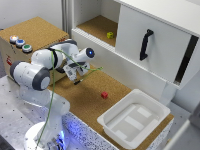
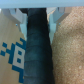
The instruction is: Grasp the drawer handle, then open it
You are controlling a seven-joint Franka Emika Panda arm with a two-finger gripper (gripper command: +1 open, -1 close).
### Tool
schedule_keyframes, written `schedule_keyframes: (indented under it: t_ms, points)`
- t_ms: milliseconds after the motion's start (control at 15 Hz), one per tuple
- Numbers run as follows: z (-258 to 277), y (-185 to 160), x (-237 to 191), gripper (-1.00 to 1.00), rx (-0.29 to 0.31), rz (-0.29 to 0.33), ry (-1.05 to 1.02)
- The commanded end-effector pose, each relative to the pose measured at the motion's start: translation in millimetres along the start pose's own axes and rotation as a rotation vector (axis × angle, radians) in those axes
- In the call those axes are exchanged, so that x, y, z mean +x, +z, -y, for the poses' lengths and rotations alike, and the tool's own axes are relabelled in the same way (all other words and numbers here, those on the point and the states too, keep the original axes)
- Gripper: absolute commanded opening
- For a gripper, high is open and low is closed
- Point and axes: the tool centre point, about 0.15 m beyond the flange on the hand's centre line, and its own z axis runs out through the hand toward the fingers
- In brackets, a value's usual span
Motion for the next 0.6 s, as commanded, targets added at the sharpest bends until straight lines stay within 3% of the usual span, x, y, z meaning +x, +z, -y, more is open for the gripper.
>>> schedule_keyframes:
  t_ms: [0,133,267,533]
  points:
    - [-33,7,-5,1.0,-0.008,0.013,-0.034]
    - [-28,-3,-7,1.0,-0.011,-0.003,-0.048]
    - [-19,-16,-9,1.0,-0.054,-0.012,-0.076]
    - [0,-45,-8,1.0,-0.236,-0.038,-0.146]
